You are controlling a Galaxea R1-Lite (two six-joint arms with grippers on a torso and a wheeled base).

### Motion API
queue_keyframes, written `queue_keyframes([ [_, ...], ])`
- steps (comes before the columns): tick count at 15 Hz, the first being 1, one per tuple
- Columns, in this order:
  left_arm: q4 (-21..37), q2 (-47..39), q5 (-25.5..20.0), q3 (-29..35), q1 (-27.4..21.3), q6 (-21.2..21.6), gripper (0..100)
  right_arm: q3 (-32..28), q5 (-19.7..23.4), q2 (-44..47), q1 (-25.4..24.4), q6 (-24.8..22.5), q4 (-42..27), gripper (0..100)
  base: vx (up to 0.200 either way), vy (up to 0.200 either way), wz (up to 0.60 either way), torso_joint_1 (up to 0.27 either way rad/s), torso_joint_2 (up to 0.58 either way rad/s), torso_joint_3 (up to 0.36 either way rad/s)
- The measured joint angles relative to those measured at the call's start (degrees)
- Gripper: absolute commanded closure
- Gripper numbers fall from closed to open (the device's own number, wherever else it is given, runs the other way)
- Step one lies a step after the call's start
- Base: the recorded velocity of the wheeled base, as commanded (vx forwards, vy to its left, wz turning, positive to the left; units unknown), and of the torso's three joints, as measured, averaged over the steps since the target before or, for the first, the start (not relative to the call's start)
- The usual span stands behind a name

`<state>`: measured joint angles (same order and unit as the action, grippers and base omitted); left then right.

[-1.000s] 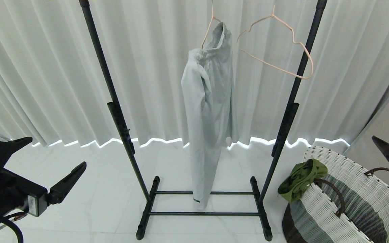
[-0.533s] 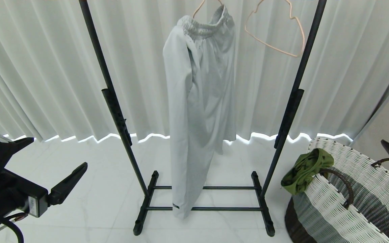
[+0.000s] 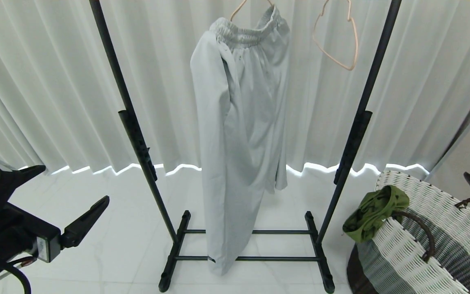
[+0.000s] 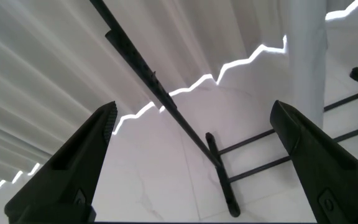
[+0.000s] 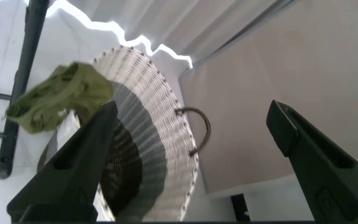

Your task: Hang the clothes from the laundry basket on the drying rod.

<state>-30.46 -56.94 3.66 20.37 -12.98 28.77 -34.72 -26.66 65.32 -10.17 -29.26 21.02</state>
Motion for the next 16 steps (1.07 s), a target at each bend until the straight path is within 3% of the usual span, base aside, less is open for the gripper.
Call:
queue_keyframes([
  [8, -0.1, -2.5, 0.0, 1.8, -0.5, -0.1, 0, 4.3, 0.2, 0.2, 0.0, 0.0, 0.0, 0, 0.2, 0.0, 0.0, 0.0, 0.0, 0.004],
  [16, -0.1, -3.0, -0.1, 1.3, -1.1, -0.2, 0, 8.2, 4.2, 8.2, 0.5, 3.2, 0.1, 0, 0.0, 0.0, 0.0, 0.0, 0.0, 0.0],
])
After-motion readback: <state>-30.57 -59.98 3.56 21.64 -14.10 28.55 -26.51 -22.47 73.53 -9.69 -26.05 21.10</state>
